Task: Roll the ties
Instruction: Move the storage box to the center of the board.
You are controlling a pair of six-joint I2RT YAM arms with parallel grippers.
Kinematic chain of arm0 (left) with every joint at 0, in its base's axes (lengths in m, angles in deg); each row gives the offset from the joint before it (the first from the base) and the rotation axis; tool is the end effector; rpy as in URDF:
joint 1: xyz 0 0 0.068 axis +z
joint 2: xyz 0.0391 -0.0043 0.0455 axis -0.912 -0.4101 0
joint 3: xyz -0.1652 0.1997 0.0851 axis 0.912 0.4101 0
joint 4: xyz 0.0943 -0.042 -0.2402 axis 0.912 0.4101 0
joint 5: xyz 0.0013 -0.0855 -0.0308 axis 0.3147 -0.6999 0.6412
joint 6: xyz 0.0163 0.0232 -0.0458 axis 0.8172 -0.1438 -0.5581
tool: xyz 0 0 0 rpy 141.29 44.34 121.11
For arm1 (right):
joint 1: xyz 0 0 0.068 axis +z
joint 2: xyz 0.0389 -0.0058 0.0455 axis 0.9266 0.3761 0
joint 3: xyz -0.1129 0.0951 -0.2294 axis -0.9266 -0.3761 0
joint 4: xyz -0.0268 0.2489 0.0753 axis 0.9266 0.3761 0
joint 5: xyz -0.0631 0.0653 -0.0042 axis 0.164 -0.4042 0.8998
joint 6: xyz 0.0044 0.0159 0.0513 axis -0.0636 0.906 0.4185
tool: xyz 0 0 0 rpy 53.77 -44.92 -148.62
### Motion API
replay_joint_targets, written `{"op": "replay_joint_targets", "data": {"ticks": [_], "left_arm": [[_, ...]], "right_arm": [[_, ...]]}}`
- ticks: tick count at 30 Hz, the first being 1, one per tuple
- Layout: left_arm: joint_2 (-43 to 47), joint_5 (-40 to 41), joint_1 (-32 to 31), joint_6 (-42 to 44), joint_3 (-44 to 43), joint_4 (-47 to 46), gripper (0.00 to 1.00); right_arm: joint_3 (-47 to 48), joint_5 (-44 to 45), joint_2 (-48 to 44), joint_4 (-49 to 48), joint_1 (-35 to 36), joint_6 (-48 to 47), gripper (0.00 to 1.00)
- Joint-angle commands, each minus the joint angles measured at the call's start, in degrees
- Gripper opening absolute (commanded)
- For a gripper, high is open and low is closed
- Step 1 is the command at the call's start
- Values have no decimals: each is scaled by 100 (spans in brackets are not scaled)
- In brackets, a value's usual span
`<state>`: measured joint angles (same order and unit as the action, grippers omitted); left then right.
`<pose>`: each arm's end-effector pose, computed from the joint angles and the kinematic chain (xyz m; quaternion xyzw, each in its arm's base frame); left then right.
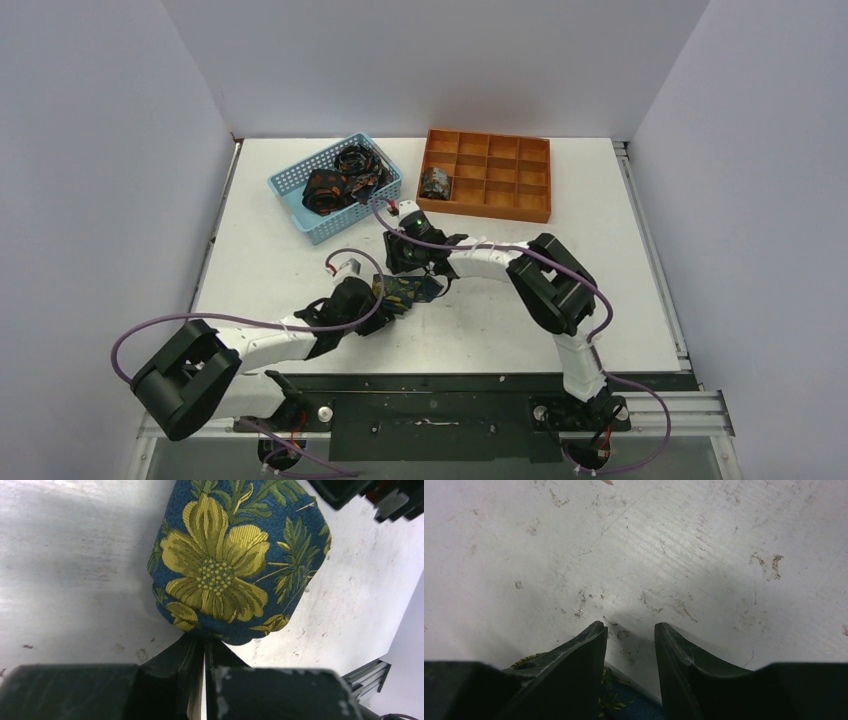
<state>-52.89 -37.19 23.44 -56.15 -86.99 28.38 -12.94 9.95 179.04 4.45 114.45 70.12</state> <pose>0.1604 -0.1411 0.1319 -0.1849 0.9020 -0.2775 0.2741 0.3050 0.3275 0.1479 -0.2055 0.8900 0.2733 0.3016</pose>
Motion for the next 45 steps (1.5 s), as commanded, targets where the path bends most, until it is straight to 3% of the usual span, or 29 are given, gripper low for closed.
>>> {"op": "replay_joint_targets", "data": {"ticks": [1, 12, 24, 36, 40, 45], "left_arm": [[-260, 70, -53, -195, -268, -742, 2], [-880, 212, -63, -367, -473, -1392, 0], [-876, 459, -63, -311, -400, -1553, 0], [16, -5, -74, -11, 333, -1337, 14], [608, -275, -98, 207, 318, -726, 19], [1859, -351, -68, 603, 89, 636, 23]], "right_arm": [[-372, -160, -63, 475, 47, 128, 41], [-839, -308, -195, 351, 35, 263, 40], [-1213, -378, -438, 126, -171, 918, 40], [-22, 309, -900, 801, -589, 892, 45], [35, 501, -1274, 894, -691, 906, 46], [-585, 435, -2147, 732, -667, 901, 50]]}}
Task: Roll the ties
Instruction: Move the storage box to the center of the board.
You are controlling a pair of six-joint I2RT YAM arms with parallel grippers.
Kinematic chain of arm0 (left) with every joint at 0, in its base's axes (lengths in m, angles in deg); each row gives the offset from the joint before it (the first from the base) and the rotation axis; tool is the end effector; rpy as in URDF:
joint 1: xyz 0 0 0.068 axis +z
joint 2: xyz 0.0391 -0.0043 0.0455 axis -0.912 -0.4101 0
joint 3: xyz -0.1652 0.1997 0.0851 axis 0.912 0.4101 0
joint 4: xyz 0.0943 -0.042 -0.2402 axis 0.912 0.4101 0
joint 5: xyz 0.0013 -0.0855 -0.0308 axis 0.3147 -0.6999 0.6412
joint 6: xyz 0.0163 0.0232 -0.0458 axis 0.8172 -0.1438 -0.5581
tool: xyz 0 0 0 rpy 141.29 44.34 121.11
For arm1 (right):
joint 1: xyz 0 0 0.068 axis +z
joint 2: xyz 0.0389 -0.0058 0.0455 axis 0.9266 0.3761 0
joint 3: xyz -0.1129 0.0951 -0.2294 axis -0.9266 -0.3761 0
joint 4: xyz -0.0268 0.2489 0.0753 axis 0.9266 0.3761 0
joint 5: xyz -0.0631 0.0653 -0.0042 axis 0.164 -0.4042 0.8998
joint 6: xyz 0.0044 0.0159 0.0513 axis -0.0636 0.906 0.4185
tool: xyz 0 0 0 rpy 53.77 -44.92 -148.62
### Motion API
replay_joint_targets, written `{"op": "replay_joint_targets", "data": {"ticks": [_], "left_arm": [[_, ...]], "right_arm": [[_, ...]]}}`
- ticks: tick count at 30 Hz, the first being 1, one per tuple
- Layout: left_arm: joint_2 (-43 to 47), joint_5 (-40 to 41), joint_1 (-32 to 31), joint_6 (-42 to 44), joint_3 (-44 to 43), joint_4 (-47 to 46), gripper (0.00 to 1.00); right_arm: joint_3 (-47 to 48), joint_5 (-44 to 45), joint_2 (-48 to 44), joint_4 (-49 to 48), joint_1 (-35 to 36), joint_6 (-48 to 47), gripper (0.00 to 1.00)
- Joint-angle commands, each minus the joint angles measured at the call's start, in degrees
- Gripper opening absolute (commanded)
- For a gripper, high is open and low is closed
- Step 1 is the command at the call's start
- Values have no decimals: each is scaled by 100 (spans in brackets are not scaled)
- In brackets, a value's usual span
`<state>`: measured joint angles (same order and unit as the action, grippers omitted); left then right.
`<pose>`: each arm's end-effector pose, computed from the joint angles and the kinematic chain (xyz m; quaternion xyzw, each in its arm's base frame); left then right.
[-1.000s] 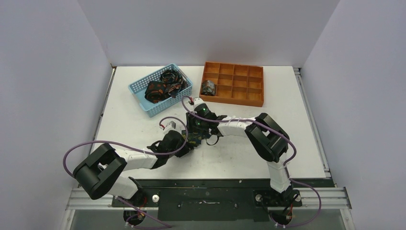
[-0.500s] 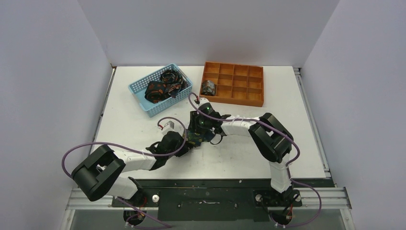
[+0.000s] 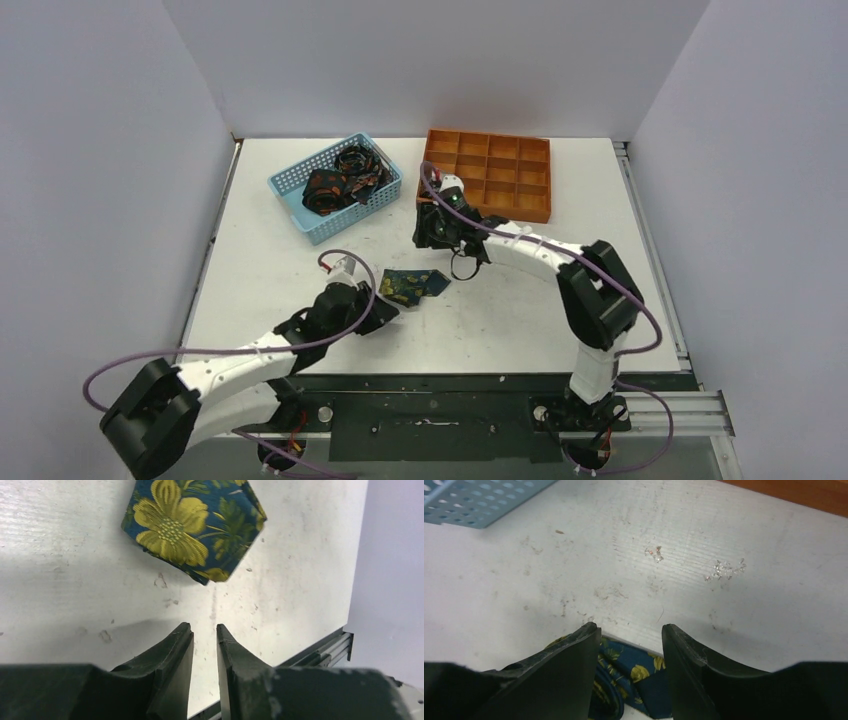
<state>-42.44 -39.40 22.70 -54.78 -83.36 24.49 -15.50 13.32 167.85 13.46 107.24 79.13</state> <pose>0.1474 -0.1345 0.1532 -0.1575 0.8671 -0.3547 0.3122 0.3205 0.2650 0.2018 -0.0661 0.9133 0.2547 0.3109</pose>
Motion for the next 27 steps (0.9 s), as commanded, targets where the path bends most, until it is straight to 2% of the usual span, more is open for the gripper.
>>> {"op": "replay_joint_targets", "data": {"ticks": [1, 3, 5, 8, 13, 17, 22, 27], "left_arm": [[1109, 44, 44, 586, -409, 1508, 24], [1709, 488, 151, 871, -704, 2168, 30], [2086, 745, 359, 1052, -850, 2369, 41], [2333, 506, 1058, 1194, -883, 2186, 57], [1902, -999, 2391, 1071, -682, 1312, 62], [1287, -2070, 3012, 800, -444, 283, 69], [749, -2402, 3188, 583, -369, -299, 73], [539, -2348, 3215, 542, -426, -358, 74]], "right_arm": [[-585, -3, -1229, -285, 59, 26, 51], [-1179, -197, -1677, -598, 67, 200, 55], [-1769, -598, -2008, -1083, 65, 475, 59], [-2425, -1113, -2221, -1744, 75, 1072, 65], [-3129, -1483, -2218, -2803, 138, 1803, 72], [-3307, -1663, -1978, -3296, 188, 2113, 74], [-3192, -1707, -1582, -3316, 247, 2092, 74], [-2970, -1697, -1249, -3234, 251, 1973, 73]]}}
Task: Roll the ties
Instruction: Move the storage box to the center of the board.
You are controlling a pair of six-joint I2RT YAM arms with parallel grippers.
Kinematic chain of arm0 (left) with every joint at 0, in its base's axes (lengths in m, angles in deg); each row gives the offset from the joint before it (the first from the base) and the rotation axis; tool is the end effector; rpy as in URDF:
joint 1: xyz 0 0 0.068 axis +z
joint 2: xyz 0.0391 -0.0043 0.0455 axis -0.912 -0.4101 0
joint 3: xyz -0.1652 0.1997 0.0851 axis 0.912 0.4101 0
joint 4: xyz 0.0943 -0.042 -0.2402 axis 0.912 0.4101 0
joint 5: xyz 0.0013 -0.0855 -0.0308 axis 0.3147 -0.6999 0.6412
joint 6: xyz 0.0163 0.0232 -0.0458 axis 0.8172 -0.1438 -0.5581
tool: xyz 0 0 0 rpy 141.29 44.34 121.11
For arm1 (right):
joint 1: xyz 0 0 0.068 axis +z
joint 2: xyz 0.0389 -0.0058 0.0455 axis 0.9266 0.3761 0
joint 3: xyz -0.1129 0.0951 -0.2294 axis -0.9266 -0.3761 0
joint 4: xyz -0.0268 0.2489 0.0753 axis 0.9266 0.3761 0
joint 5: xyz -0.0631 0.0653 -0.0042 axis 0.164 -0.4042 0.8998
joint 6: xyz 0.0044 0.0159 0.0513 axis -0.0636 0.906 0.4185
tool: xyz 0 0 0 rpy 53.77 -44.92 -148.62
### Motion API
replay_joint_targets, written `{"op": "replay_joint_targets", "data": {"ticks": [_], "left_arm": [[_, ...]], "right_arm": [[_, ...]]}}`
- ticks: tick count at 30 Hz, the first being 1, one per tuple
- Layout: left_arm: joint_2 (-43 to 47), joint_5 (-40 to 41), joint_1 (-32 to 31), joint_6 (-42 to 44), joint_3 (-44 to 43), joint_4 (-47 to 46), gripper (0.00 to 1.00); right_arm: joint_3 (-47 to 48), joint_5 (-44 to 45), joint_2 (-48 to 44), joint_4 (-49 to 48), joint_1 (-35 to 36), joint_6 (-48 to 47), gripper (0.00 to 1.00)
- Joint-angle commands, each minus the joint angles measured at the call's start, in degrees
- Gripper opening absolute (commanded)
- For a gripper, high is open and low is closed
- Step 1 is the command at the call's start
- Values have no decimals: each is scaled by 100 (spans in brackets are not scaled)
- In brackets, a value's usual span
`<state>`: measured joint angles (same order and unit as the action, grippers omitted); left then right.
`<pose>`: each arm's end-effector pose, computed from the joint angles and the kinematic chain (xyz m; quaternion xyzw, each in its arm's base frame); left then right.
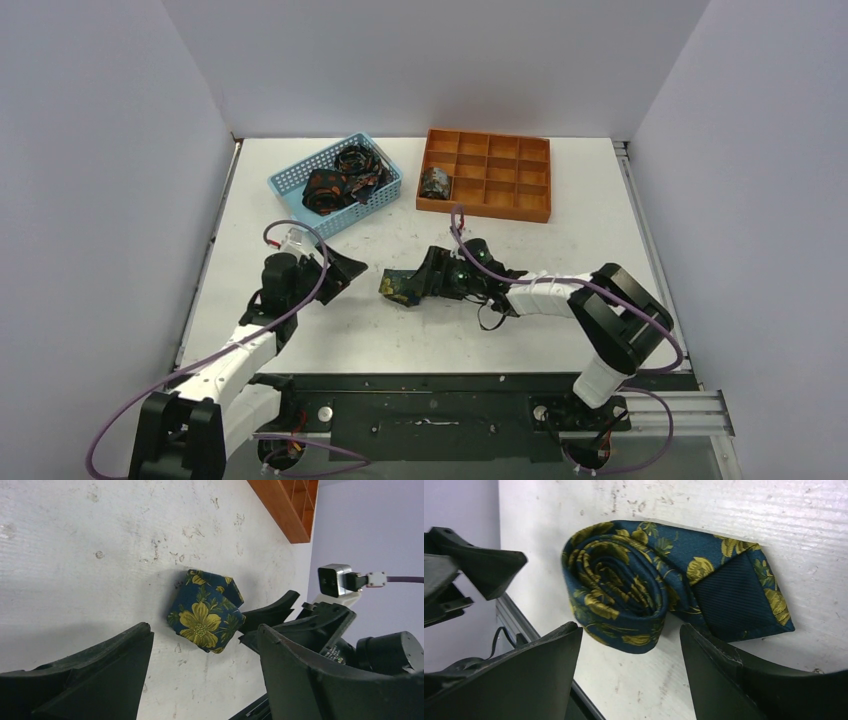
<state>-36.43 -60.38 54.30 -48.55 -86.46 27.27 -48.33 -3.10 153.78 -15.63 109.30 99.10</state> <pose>0.1928 -0.0498 0.1855 -0.2440 0.8125 -0.3887 0.3594 0.2333 0.2213 0.1592 0.0013 0.8673 0.4481 0.2168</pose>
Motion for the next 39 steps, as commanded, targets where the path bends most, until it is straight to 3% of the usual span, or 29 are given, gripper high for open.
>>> {"op": "replay_joint_targets", "data": {"ticks": [1, 10, 24, 34, 39], "left_arm": [[-73, -228, 58, -83, -123, -612, 74], [-434, -385, 76, -76, -149, -738, 75], [-2142, -1673, 31, 657, -955, -358, 97], [-2588, -1511, -147, 1449, -1374, -84, 95], [-2749, -1505, -52, 1347, -1524, -112, 94]], "right_arm": [[374, -57, 215, -300, 46, -61, 73], [931, -19, 503, 111, 54, -572, 68], [1141, 189, 1073, 219, -23, -853, 66], [1284, 48, 1241, 89, -134, -694, 66], [1098, 174, 804, 115, -178, -613, 71]]}}
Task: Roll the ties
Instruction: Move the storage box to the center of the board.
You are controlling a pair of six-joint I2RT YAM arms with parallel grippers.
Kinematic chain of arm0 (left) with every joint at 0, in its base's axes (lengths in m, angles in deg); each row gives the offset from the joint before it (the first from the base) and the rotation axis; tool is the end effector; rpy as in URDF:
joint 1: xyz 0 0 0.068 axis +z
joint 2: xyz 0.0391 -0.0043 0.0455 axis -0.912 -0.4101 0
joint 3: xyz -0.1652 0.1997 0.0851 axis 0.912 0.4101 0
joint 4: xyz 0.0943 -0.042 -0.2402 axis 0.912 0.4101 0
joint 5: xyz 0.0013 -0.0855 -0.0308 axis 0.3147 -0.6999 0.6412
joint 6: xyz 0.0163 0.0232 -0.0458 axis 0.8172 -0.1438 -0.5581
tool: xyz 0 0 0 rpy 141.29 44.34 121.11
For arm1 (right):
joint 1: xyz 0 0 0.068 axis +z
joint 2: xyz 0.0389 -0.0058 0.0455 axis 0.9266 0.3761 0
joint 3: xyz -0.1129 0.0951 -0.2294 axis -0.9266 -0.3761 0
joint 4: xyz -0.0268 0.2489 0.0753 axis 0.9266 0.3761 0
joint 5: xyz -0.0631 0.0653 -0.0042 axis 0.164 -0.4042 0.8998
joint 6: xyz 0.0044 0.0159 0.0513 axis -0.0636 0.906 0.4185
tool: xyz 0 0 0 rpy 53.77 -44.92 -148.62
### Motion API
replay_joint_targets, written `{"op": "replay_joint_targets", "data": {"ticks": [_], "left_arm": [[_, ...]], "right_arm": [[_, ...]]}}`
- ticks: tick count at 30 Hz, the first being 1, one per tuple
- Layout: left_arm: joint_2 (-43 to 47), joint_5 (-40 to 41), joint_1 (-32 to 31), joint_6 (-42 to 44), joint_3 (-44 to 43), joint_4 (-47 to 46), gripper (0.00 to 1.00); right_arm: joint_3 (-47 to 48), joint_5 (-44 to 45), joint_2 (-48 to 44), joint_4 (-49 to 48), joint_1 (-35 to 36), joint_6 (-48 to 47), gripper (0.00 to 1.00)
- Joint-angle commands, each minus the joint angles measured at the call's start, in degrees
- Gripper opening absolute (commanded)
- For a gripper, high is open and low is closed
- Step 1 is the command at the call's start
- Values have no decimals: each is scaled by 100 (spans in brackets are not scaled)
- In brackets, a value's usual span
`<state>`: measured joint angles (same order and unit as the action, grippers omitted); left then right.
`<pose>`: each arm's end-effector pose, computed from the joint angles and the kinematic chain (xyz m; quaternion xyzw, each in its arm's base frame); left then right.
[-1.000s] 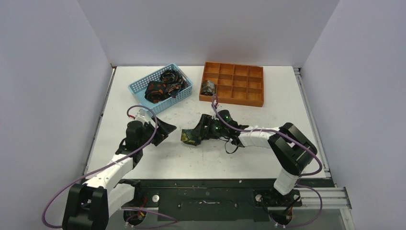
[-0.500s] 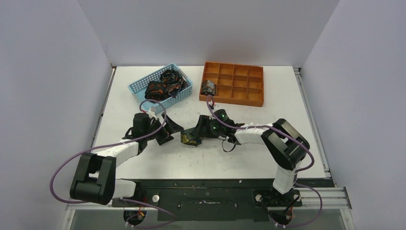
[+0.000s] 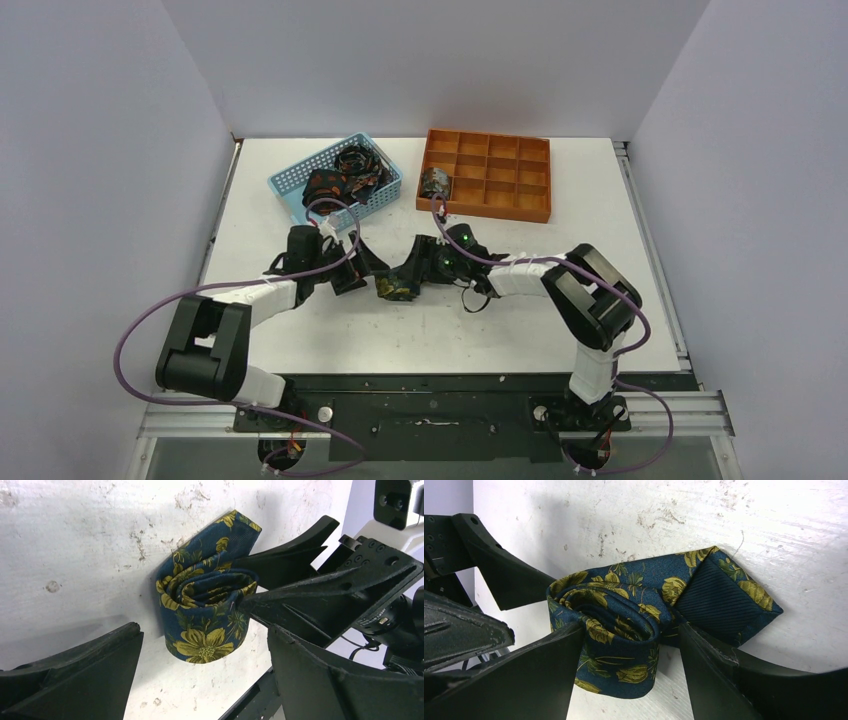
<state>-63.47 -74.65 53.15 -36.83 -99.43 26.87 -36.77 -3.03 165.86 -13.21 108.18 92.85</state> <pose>0.2561 -0.0763 0.1574 -0.1262 0.8744 -0.4047 0.2362 0.2759 0.2492 0.1437 -0.0328 0.8783 0.4191 0.2278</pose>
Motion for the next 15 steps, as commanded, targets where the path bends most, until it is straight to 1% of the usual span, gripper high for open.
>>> {"op": "replay_joint_targets", "data": {"ticks": [1, 4, 6, 8, 12, 15], "left_arm": [[-28, -36, 68, 133, -203, -136, 94], [9, 12, 103, -32, -160, -265, 94], [77, 133, 136, -150, -179, -105, 93], [283, 425, 141, -181, -162, 147, 90], [1121, 1239, 67, -373, 150, 553, 84], [1870, 1943, -72, -505, 406, 1245, 80]], "right_arm": [[-93, 197, -516, -81, -70, -2, 72], [-259, 266, -869, 33, -94, -37, 73], [-346, 412, -1127, 205, -105, -229, 73], [-234, 656, -1305, 543, -126, -502, 72], [285, 1177, -1303, 1335, -230, -977, 67], [624, 1543, -1119, 1522, -330, -1175, 65]]}}
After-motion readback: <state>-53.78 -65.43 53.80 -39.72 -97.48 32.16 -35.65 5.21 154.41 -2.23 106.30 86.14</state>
